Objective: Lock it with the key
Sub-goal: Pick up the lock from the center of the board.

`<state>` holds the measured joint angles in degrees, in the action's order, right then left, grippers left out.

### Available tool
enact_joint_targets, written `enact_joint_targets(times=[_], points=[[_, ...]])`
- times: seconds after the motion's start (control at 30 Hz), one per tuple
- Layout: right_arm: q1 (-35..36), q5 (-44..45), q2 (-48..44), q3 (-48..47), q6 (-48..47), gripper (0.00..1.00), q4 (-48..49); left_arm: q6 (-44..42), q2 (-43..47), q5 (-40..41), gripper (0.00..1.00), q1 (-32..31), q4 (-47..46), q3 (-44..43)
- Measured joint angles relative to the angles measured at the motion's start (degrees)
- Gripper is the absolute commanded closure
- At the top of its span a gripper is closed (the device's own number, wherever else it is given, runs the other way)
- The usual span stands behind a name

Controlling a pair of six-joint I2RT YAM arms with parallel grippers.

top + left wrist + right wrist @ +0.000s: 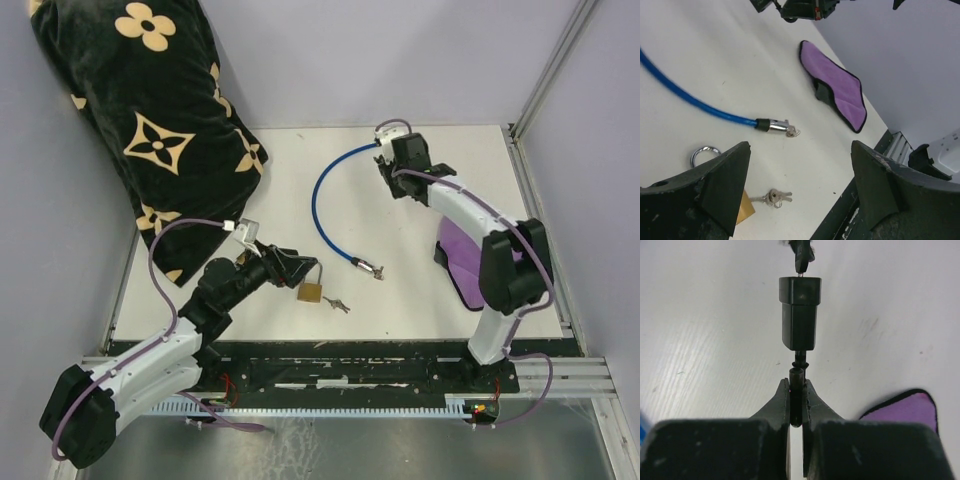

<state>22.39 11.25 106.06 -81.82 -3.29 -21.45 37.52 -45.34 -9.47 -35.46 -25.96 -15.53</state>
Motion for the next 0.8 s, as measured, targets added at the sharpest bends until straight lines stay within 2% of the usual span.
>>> enact_joint_targets(times=[0.17, 0.37, 0.6, 0.8], points=[[-2.14, -8.85, -11.26, 0.11, -4.24, 0.98, -2.99, -10.47, -0.74, -3.41, 0.12, -4.74, -8.72, -0.28], [-3.13, -26.69, -21.29, 0.46, -10.43, 0.98, -10.27, -30.38, -1.95, -4.98, 0.11, -14.34, -14.16, -2.01], [-3.43, -47.41, -24.87, 1.33, -15.98, 0.98, -20.2, -52.65, -2.1, -5.84, 0.11, -15.43, -13.31, -3.28], [-3.43, -57.64, -24.76, 1.27, -20.37, 0.98, -28.81, -69.05, -1.33, -4.61, 0.1, -16.94, -9.57, -5.51]])
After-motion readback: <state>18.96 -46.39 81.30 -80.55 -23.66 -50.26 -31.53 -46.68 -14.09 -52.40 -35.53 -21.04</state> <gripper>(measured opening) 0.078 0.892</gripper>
